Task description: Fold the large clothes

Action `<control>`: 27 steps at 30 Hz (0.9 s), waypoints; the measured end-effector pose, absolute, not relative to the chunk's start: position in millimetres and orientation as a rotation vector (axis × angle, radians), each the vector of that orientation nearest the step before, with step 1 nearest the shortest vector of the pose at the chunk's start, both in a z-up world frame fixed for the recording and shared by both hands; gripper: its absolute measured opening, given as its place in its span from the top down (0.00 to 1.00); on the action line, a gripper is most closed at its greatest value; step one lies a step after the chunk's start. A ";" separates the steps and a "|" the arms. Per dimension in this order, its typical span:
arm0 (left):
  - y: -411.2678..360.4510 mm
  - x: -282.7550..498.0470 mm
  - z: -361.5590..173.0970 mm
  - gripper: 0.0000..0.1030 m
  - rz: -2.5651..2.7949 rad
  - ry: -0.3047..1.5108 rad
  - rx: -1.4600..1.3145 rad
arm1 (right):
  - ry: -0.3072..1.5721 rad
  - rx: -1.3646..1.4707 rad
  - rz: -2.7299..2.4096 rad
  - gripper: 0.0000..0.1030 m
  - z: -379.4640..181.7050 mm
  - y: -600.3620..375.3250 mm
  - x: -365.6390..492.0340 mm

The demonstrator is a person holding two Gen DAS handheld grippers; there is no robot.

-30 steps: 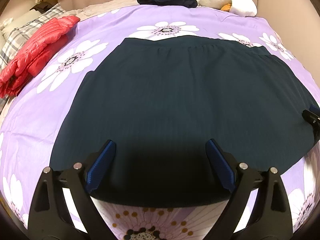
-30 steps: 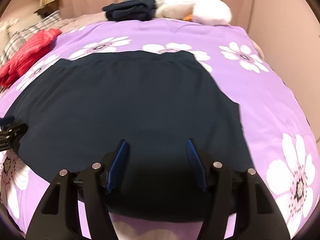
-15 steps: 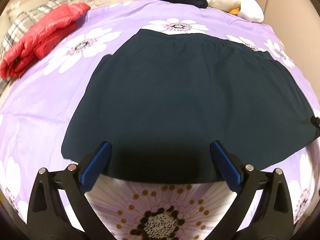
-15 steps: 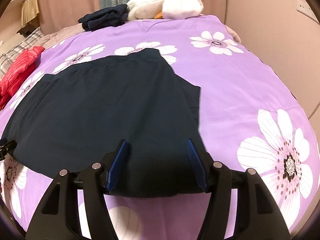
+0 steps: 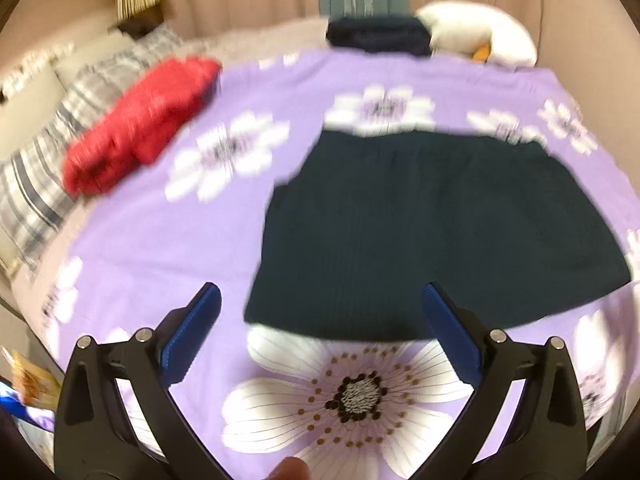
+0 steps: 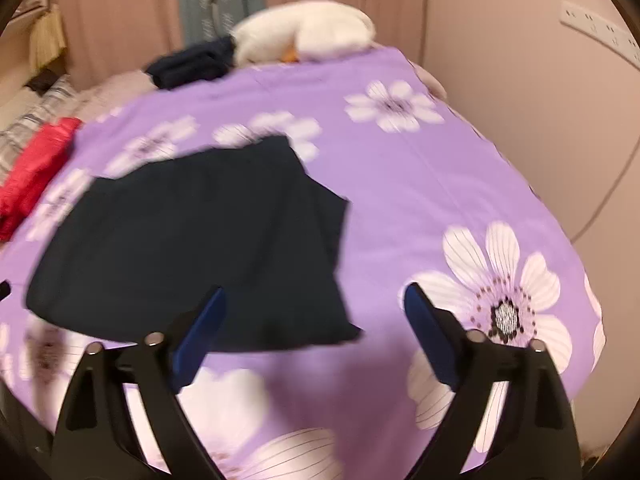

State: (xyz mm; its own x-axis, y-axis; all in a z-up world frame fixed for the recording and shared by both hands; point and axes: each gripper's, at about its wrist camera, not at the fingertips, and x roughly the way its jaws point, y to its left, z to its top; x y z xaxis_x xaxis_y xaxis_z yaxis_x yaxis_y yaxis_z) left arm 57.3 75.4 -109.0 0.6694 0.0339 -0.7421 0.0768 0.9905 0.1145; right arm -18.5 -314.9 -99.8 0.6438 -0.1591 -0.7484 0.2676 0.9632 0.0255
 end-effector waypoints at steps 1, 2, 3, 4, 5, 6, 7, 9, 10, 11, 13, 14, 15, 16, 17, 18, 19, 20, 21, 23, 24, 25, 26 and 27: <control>71.6 53.7 -93.2 0.02 -0.038 0.824 0.132 | 0.828 0.139 -0.225 0.01 -90.1 -308.3 -19.4; 67.4 50.2 -76.8 0.02 -0.062 0.815 0.116 | 0.810 0.135 -0.200 0.01 -75.9 -298.9 -20.3; 64.7 48.0 -66.2 0.02 -0.074 0.810 0.106 | 0.787 0.128 -0.178 0.01 -60.7 -288.7 -21.3; 59.6 44.5 -51.1 0.02 -0.080 0.801 0.103 | 0.768 0.120 -0.179 0.01 -45.8 -278.7 -21.9; 54.5 41.2 -36.8 0.02 -0.094 0.794 0.101 | 0.761 0.112 -0.189 0.01 -36.2 -272.2 -20.6; 50.7 38.1 -27.1 0.02 -0.114 0.785 0.095 | 0.751 0.107 -0.193 0.01 -21.5 -262.7 -20.5; 46.0 33.7 -13.3 0.02 -0.139 0.773 0.081 | 0.736 0.115 -0.173 0.01 -6.8 -254.5 -21.9; 37.1 26.9 9.7 0.02 -0.190 0.775 0.050 | 0.714 0.125 -0.142 0.01 15.5 -242.9 -24.0; 33.5 24.6 20.0 0.02 -0.194 0.777 0.047 | 0.709 0.128 -0.137 0.01 27.0 -237.6 -24.8; 28.3 22.0 34.0 0.02 -0.186 0.770 0.062 | 0.705 0.131 -0.137 0.01 40.7 -231.7 -25.7; 18.1 18.4 50.5 0.02 -0.172 0.768 0.097 | 0.687 0.156 -0.128 0.01 61.8 -224.7 -27.9; 12.6 15.9 60.9 0.02 -0.184 0.771 0.116 | 0.669 0.170 -0.122 0.01 73.7 -220.5 -30.6; 9.3 12.1 67.4 0.02 -0.199 0.767 0.120 | 0.652 0.173 -0.116 0.01 82.6 -216.6 -32.3; 8.3 8.9 71.9 0.02 -0.205 0.760 0.116 | 0.632 0.170 -0.102 0.01 92.4 -211.3 -36.2; 6.7 3.8 77.1 0.02 -0.212 0.738 0.104 | 0.623 0.171 -0.093 0.01 96.7 -208.3 -38.6; 6.9 -1.2 78.4 0.02 -0.215 0.722 0.099 | 0.618 0.171 -0.083 0.01 100.7 -204.7 -41.2; 5.7 -5.3 79.4 0.02 -0.214 0.708 0.096 | 0.622 0.167 -0.079 0.01 101.9 -201.6 -43.0; 5.2 -9.0 78.7 0.02 -0.213 0.699 0.085 | 0.636 0.157 -0.071 0.01 101.3 -197.7 -44.2; 6.4 -9.6 77.1 0.02 -0.212 0.699 0.072 | 0.655 0.141 -0.060 0.01 99.1 -194.5 -42.8; 7.2 -12.9 72.6 0.02 -0.207 0.708 0.049 | 0.714 0.092 -0.015 0.01 88.4 -186.6 -39.4; 7.9 -12.5 67.5 0.02 -0.201 0.718 0.042 | 0.740 0.077 0.010 0.01 80.6 -183.3 -37.8; 8.4 -11.8 63.0 0.02 -0.196 0.726 0.043 | 0.758 0.074 0.017 0.01 72.6 -181.0 -37.1; 8.8 -10.0 56.6 0.02 -0.182 0.741 0.044 | 0.766 0.074 0.012 0.01 67.7 -179.7 -37.3; 9.3 -8.8 51.4 0.02 -0.169 0.751 0.044 | 0.772 0.071 0.006 0.01 61.7 -177.5 -37.4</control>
